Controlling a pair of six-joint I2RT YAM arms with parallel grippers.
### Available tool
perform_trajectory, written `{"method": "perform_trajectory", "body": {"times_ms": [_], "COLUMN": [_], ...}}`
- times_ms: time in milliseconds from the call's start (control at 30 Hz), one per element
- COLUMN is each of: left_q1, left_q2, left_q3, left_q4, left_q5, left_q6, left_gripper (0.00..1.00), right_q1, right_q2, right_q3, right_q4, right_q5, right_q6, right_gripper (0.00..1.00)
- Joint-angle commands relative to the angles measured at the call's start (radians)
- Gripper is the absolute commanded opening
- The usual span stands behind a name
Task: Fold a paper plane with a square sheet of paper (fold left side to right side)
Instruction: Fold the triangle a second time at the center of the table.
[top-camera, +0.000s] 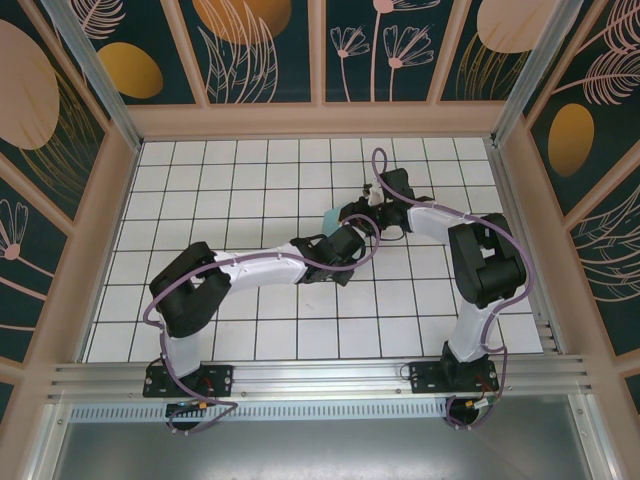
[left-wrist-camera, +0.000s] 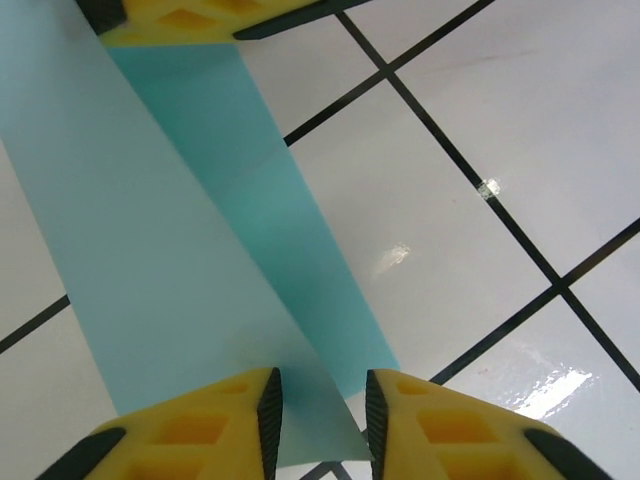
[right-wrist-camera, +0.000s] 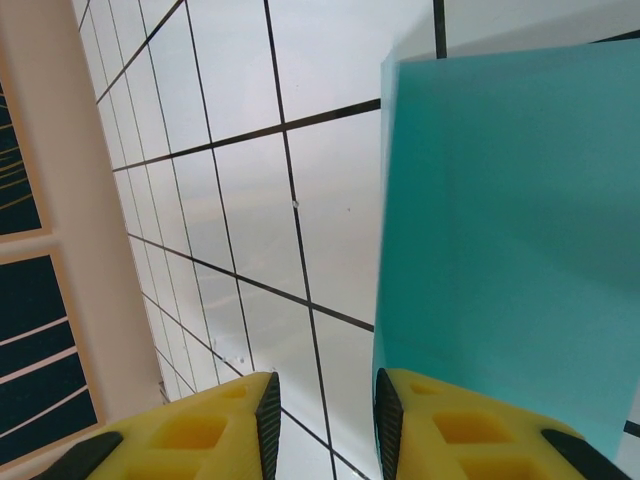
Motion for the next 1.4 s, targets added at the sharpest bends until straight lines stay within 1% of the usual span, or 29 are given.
{"method": "perform_trajectory", "body": {"times_ms": [0, 133, 233, 300, 400, 433, 600, 800, 900, 967, 1033, 1133, 1233, 1367], "left_q1": [-0.004, -0.005, 0.001, 0.011, 0.030, 0.038, 0.072, 0.100, 0.107, 0.110, 0.113, 0.122, 0.128, 0.128], "left_q2": [0.000, -0.009, -0.010, -0.013, -0.018, -0.019, -0.022, -0.010, 0.012, 0.028, 0.044, 0.055, 0.056, 0.050], "left_q3": [0.036, 0.042, 0.046, 0.045, 0.041, 0.041, 0.051, 0.079, 0.111, 0.129, 0.145, 0.150, 0.145, 0.130], "left_q4": [-0.044, -0.064, -0.092, -0.087, -0.066, -0.061, -0.036, -0.017, -0.017, -0.020, -0.026, -0.028, -0.032, -0.031], "left_q5": [-0.027, -0.029, -0.046, -0.002, 0.078, 0.100, 0.210, 0.314, 0.354, 0.361, 0.361, 0.363, 0.359, 0.360], "left_q6": [0.005, 0.011, 0.023, 0.030, 0.025, 0.023, 0.011, -0.016, -0.039, -0.054, -0.066, -0.085, -0.092, -0.093], "left_gripper": [0.25, 0.19, 0.10, 0.06, 0.01, 0.01, 0.00, 0.00, 0.00, 0.00, 0.00, 0.00, 0.00, 0.00], "right_q1": [0.007, 0.007, 0.007, 0.008, 0.006, 0.005, -0.023, -0.109, -0.157, -0.181, -0.191, -0.183, -0.157, -0.112], "right_q2": [0.019, 0.022, 0.019, 0.017, 0.000, -0.012, -0.088, -0.223, -0.288, -0.310, -0.320, -0.313, -0.287, -0.237], "right_q3": [0.033, 0.038, 0.038, 0.038, 0.035, 0.031, 0.009, -0.092, -0.164, -0.211, -0.254, -0.312, -0.346, -0.347], "right_q4": [-0.037, -0.052, -0.061, -0.064, -0.058, -0.051, -0.036, -0.016, -0.012, -0.010, 0.002, 0.040, 0.065, 0.064], "right_q5": [0.013, 0.026, 0.032, 0.034, 0.043, 0.044, 0.050, 0.059, 0.064, 0.066, 0.059, 0.031, 0.022, 0.047], "right_q6": [-0.025, -0.037, -0.046, -0.053, -0.062, -0.062, -0.070, -0.067, -0.075, -0.082, -0.087, -0.076, -0.068, -0.069], "right_gripper": [0.35, 0.35, 0.35, 0.35, 0.36, 0.37, 0.48, 0.66, 0.67, 0.64, 0.54, 0.36, 0.23, 0.17]}}
